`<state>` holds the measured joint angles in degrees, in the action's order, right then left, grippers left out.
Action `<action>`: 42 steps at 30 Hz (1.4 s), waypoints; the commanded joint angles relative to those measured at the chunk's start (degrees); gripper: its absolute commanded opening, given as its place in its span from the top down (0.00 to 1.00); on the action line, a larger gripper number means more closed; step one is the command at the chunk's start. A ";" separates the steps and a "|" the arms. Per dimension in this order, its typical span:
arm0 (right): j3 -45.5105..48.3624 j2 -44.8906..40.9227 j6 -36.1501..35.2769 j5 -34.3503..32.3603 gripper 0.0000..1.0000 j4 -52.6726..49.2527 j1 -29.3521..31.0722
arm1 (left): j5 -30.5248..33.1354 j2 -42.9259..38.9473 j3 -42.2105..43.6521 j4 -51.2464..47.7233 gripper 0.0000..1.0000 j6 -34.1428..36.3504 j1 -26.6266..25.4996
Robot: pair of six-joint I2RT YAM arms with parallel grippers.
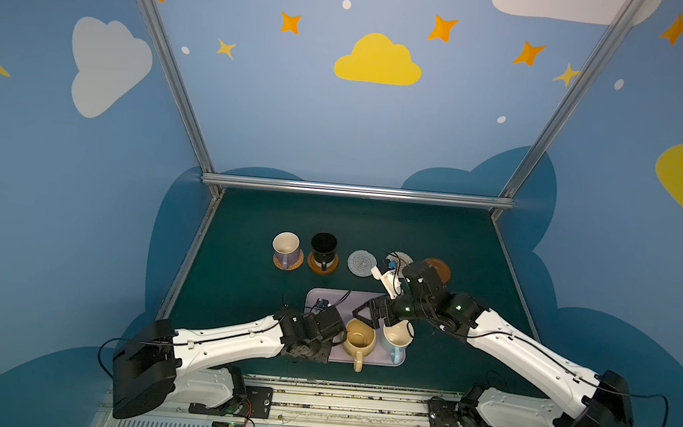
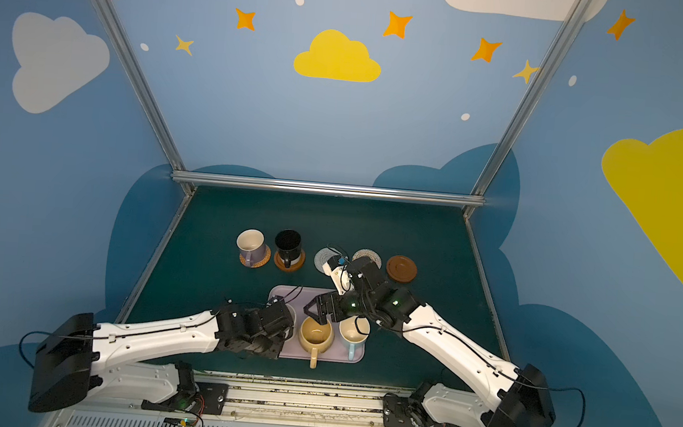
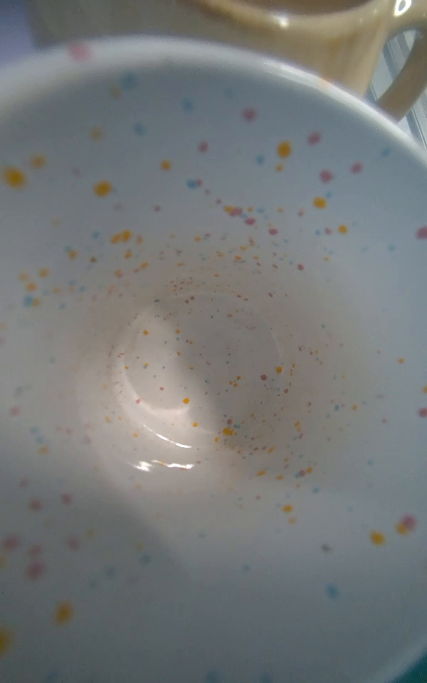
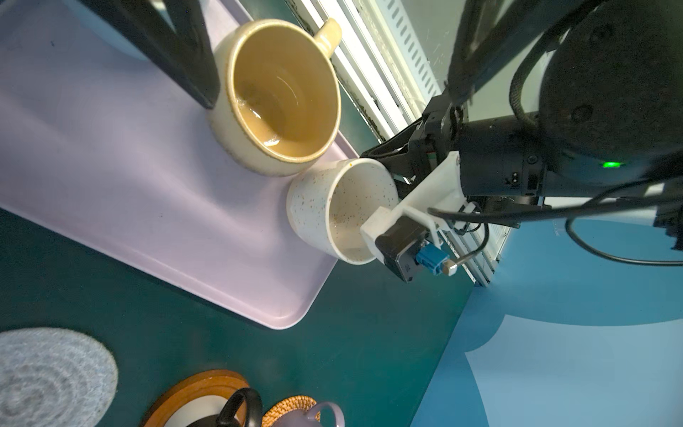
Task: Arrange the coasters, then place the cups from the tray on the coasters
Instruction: 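Close the left gripper on the speckled white mug and lift it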
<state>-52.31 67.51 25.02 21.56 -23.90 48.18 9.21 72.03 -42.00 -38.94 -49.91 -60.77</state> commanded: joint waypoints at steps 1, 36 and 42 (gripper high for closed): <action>0.94 -1.16 -1.20 0.22 0.04 0.16 0.55 | 0.18 1.56 0.60 0.69 0.88 0.58 0.30; 1.51 -2.19 -0.19 -8.88 0.04 5.00 2.23 | 13.33 -0.61 -7.63 -4.16 0.97 3.50 1.16; 1.65 -4.33 0.37 -12.68 0.04 4.88 1.60 | 14.17 0.07 -11.50 -3.73 0.97 6.82 3.06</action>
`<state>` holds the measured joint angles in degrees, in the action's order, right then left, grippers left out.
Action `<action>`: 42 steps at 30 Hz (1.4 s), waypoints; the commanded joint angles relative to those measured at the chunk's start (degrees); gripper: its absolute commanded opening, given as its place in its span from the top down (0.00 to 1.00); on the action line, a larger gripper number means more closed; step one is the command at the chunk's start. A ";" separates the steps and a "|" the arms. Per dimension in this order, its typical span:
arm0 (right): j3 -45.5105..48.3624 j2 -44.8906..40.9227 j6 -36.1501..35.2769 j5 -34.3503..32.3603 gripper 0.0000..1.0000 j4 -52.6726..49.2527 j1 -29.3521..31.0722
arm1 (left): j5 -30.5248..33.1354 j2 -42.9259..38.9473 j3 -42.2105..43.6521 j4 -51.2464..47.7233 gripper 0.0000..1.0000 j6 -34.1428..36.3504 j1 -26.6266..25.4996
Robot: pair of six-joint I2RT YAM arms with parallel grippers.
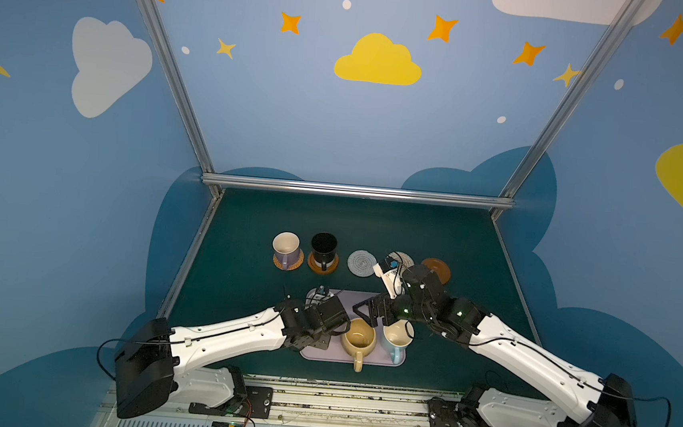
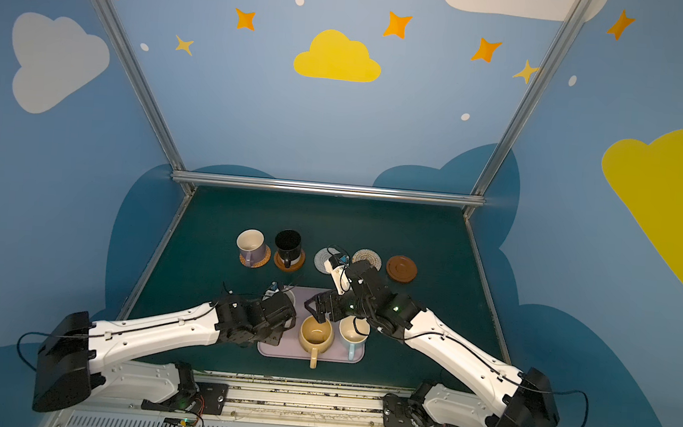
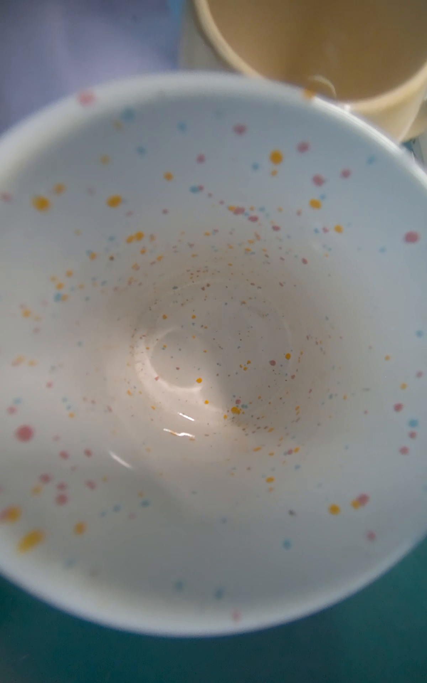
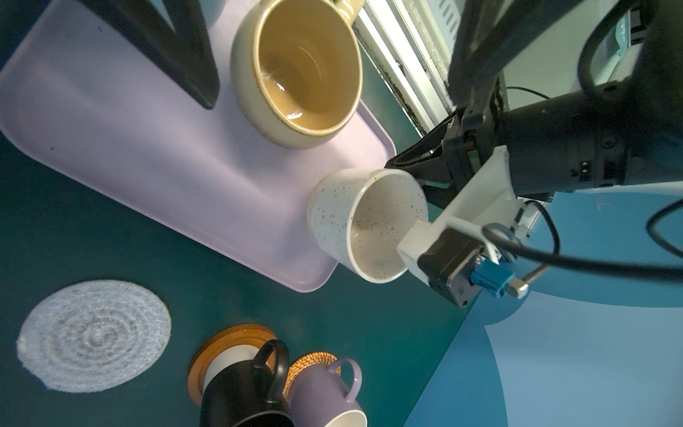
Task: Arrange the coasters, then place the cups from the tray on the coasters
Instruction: 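Close the left gripper on the speckled white mug and lift it, then carry the speckled mug over the grey coaster with the left gripper while the right hovers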
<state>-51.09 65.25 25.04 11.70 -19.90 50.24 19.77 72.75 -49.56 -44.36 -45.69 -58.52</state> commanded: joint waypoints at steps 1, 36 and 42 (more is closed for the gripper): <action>0.38 -2.54 0.39 -3.74 0.04 0.56 -0.62 | 3.69 -0.26 -4.75 1.58 0.97 3.18 1.23; -3.67 -1.27 -1.56 -10.94 0.04 -3.10 -14.24 | -4.59 27.24 -37.69 -3.80 0.96 10.69 13.01; -3.84 -0.23 -2.18 -10.54 0.04 -3.00 -15.02 | -6.20 34.14 -44.58 -5.05 0.96 11.15 14.63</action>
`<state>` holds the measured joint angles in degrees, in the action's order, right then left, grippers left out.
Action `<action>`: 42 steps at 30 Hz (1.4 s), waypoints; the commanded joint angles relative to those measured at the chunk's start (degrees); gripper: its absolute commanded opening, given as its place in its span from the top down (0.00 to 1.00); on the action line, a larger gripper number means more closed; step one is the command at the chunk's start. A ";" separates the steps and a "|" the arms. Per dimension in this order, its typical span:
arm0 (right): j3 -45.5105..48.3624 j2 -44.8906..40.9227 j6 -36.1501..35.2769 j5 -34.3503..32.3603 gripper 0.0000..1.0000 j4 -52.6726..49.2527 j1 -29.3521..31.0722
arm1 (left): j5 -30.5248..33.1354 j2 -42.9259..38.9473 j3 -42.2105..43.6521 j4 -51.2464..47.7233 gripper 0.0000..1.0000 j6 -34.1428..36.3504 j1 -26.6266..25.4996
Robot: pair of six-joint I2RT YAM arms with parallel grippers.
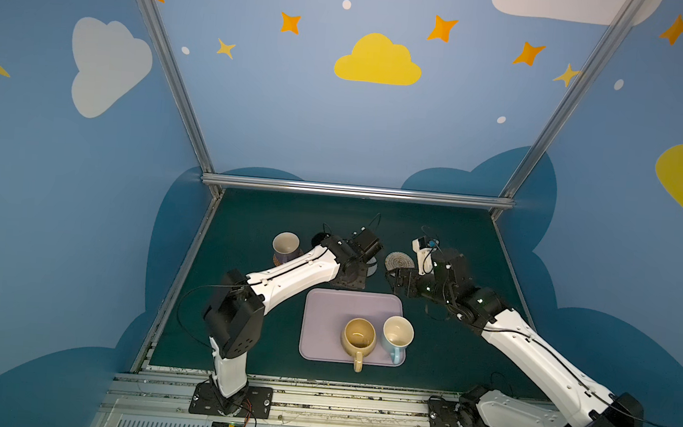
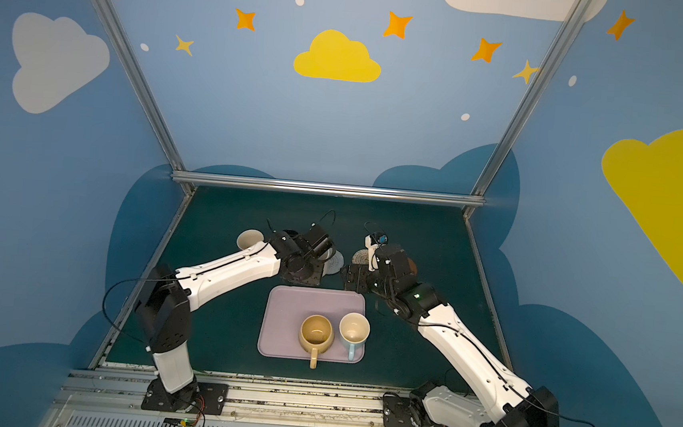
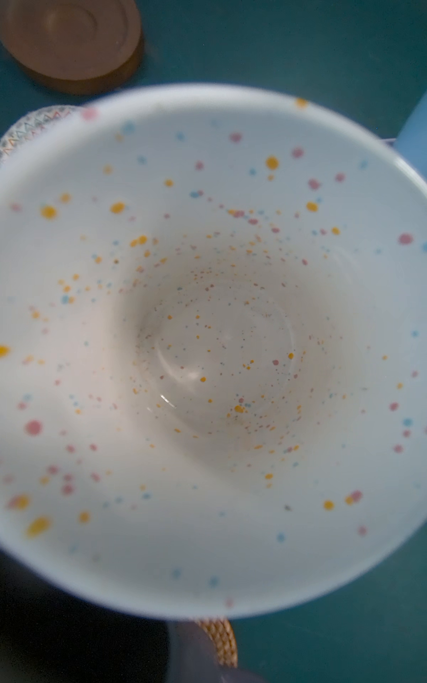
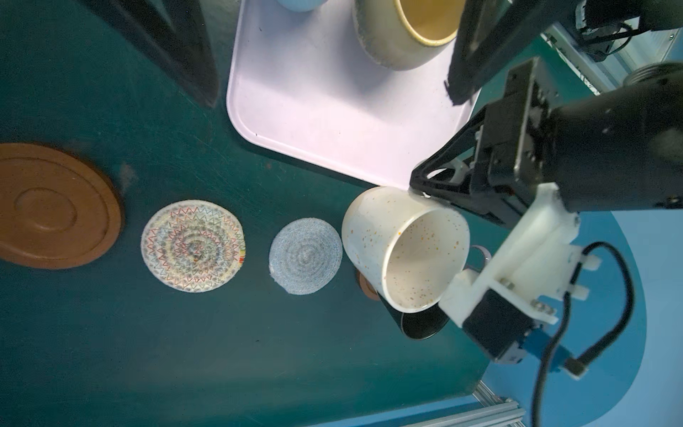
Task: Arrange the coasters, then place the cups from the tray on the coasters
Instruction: 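Carry the speckled mug over the grey coaster with the left gripper while the right hovers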
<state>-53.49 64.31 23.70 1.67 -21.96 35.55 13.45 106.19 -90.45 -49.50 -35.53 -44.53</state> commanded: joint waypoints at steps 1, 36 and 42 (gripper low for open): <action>-1.37 0.89 -0.90 -0.53 0.04 -0.89 -0.54 | -0.21 2.00 -4.91 -0.14 0.96 0.95 0.85; -0.65 2.66 1.77 2.28 0.04 1.39 -3.91 | 1.01 17.18 -19.99 -1.42 0.96 -0.15 2.61; -0.21 2.29 1.95 2.28 0.04 1.73 -3.99 | 1.45 17.78 -19.46 0.00 0.96 -0.33 2.79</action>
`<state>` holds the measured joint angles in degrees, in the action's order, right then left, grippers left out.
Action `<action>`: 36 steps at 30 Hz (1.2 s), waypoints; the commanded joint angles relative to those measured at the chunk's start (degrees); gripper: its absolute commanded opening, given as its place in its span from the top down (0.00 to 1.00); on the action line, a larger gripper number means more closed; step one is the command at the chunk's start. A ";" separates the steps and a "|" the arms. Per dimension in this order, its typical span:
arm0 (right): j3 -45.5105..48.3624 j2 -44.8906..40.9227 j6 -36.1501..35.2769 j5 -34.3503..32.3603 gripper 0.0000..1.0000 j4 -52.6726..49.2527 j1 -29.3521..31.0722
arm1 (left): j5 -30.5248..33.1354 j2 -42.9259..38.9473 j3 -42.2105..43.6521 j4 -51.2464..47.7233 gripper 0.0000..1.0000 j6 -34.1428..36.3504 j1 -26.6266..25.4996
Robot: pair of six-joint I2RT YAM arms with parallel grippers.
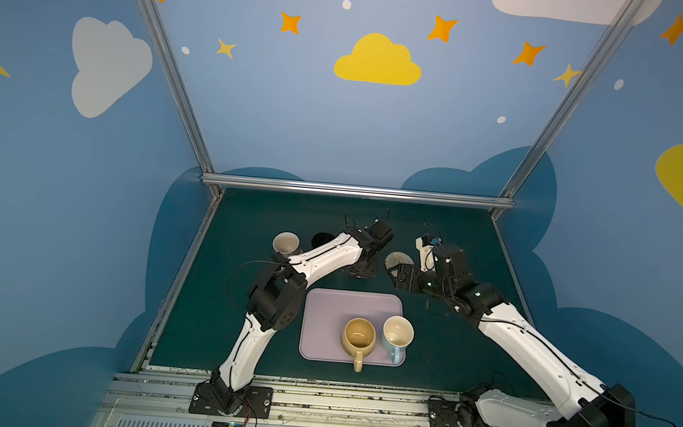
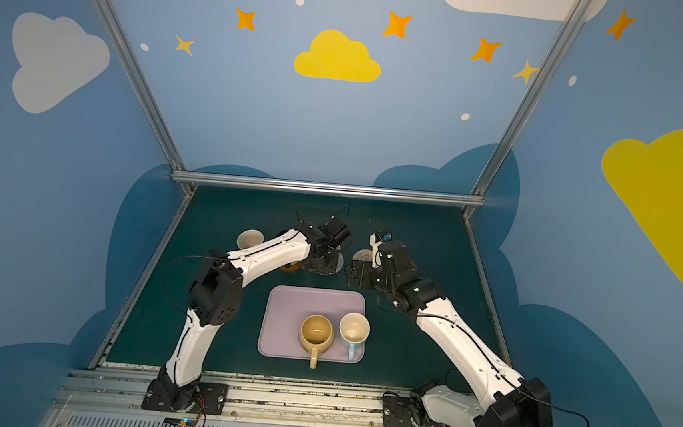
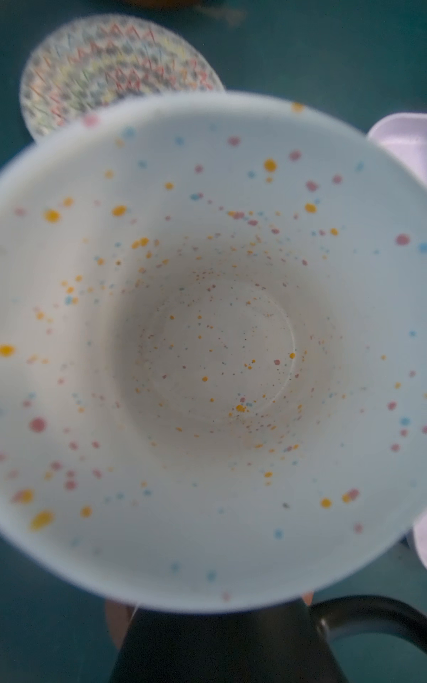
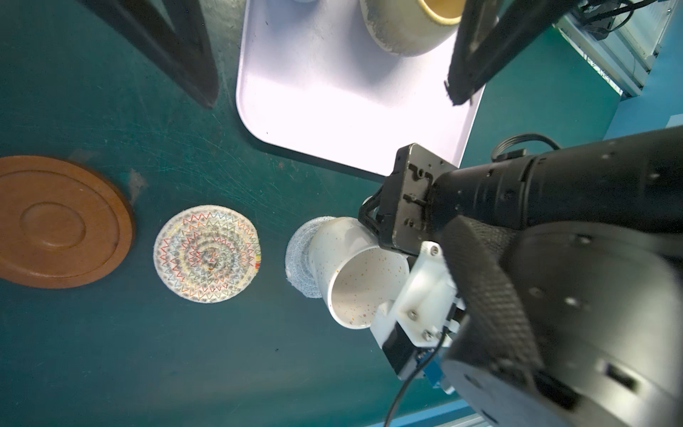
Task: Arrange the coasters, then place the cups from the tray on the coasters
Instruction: 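Carry the speckled mug over the grey coaster with the left gripper while the right hovers, then lower the speckled mug onto the grey knit coaster and open the left gripper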
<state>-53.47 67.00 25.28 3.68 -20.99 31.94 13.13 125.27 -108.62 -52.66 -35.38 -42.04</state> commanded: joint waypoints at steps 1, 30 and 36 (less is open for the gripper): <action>-0.29 -0.38 0.32 0.35 0.04 0.72 -0.39 | 1.67 -1.16 -1.43 3.06 0.96 -0.33 0.28; 0.19 -0.38 0.08 0.01 0.04 -0.08 -0.65 | 0.85 0.15 0.34 6.00 0.94 -0.31 0.18; 0.56 -0.65 0.12 -0.27 0.04 -0.11 -0.73 | 1.20 -0.37 1.59 6.05 0.75 -0.31 -0.06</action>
<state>-53.45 67.00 25.26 3.73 -20.82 31.57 13.15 125.29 -107.24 -49.04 -35.73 -42.02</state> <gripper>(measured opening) 0.962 0.236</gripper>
